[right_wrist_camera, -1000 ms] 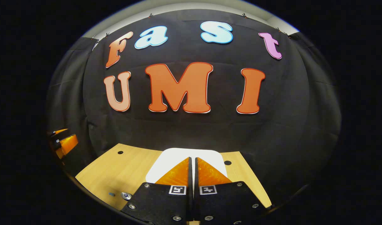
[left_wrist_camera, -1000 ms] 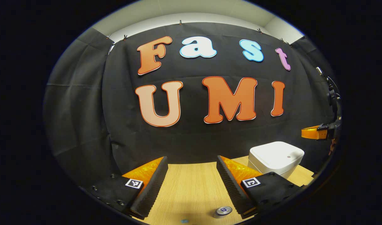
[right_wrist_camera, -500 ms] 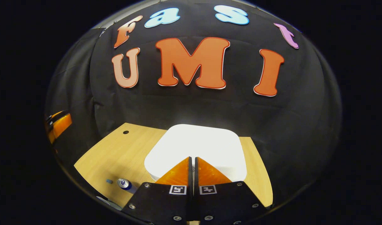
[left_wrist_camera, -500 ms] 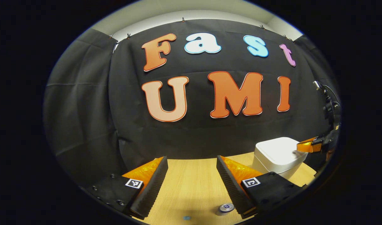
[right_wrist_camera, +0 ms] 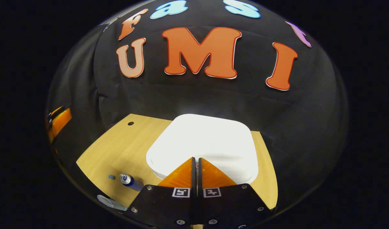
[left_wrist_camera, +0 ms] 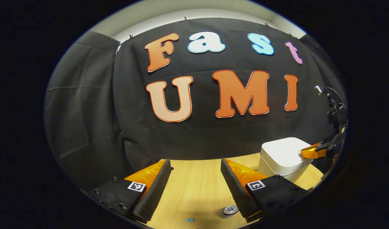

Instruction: Press the lid of the desktop garbage bin to open it, pick up the crumpled paper on the desktop and throw it into the bin, then pick up the pop can on the desktop and drop it into the bin, and finally close the garbage bin lid.

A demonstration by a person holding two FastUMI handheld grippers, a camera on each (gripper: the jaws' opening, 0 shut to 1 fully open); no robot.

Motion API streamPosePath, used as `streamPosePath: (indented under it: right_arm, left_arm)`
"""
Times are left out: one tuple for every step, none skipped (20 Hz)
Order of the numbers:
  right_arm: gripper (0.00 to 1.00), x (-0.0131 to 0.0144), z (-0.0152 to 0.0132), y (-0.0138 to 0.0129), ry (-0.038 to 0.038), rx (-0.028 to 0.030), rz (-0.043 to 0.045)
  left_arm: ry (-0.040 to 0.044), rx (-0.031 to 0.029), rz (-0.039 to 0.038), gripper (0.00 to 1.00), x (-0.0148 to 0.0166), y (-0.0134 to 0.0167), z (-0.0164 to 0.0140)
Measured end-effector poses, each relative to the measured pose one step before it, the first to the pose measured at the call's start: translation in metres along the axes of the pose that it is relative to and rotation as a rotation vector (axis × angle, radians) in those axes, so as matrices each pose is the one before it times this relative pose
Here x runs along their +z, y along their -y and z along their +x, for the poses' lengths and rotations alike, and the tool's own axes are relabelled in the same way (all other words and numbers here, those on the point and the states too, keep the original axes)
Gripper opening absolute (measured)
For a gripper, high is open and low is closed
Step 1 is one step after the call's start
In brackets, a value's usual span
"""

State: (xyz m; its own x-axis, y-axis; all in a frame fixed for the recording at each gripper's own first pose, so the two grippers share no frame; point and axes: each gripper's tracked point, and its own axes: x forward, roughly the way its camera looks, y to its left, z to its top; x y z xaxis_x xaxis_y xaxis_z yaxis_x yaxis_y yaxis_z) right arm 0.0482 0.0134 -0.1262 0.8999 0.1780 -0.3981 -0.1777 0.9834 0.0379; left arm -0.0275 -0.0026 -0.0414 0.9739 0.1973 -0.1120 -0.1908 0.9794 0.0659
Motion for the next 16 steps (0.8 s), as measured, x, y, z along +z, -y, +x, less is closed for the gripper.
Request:
streamPosePath:
  right_arm:
    - [0.01,0.00174,0.00054,0.00037,-0.00236,0.0001,-0.00948]
    - [0.01,0.00644,-0.00015,-0.00073,0.02075,0.00891,-0.01184]
    - [0.01,0.00399,0.00065,0.0018,0.01359,0.0015,-0.01314]
    - [0.01,0.00394,-0.00411,0.00166,0.0106,0.002,-0.00488]
    - [0.01,0.00583,-0.00234,0.00108,0.01939,0.00561,0.00327]
    - [0.01,0.00459,-0.00125,0.00047,0.01269,0.00347,-0.00108]
    - [0.01,0.00908,-0.00287,0.00109,0.0236,0.00736,-0.00224]
    - [0.01,0.00935,-0.00324,-0.00163,0.02822,0.0103,-0.00361]
    - [0.01,0.01019,-0.00354,-0.0006,0.02928,0.00988,-0.00358]
    - [0.01,0.01019,-0.0025,-0.00198,0.03177,0.013,-0.00303]
    - [0.01,0.00779,-0.00204,-0.00177,0.02216,0.00954,-0.00334]
    - [0.01,0.00656,-0.00161,-0.00387,0.02112,0.01417,-0.00493]
    - [0.01,0.0026,-0.00038,-0.00394,0.00617,0.01004,-0.0053]
    - [0.01,-0.00046,0.00202,-0.00262,0.00204,-0.00215,-0.00277]
    - [0.01,0.00326,-0.00089,-0.00491,0.01559,0.01183,-0.00073]
    - [0.01,0.0068,0.00023,-0.01021,0.03314,0.01837,-0.00152]
  left_arm:
    - [0.00341,-0.00368,0.00444,1.0,0.00063,0.00294,-0.0004]
    - [0.00485,-0.00366,0.00327,1.0,0.00253,0.0041,0.0006]
    - [0.0015,-0.00237,0.00127,1.0,0.00151,0.00217,-0.00121]
    - [-0.00138,-0.00065,-0.0007,1.0,0.00093,0.00128,-0.00026]
    - [-0.00143,0.00292,-0.00319,1.0,-0.00159,0.00039,-0.00102]
    - [-0.00293,0.00493,-0.00415,1.0,-0.00046,0.0007,-0.00058]
    - [-0.00349,0.0082,-0.00154,1.0,-0.00102,-0.00048,-0.00023]
    - [-0.00339,0.00944,-0.00042,1.0,-0.00107,0.00008,-0.00019]
    - [-0.00254,0.01018,-0.00114,1.0,-0.00163,-0.0013,-0.00107]
    - [-0.00434,0.01,-0.00254,1.0,-0.00109,-0.0021,-0.00052]
    - [-0.00501,0.00925,-0.00409,1.0,-0.0029,-0.00227,-0.00029]
    - [-0.00572,0.0075,-0.00467,1.0,-0.00216,-0.00257,-0.00055]
    - [-0.00632,0.00395,-0.00331,1.0,-0.00319,-0.0025,-0.00083]
    - [-0.00856,0.00295,-0.00115,1.0,-0.00372,-0.00316,0.00079]
    - [-0.01396,0.00235,-0.00176,1.0,-0.00658,-0.00483,0.00106]
    - [-0.01515,0.00128,-0.0026,1.0,-0.00627,-0.00506,0.00199]
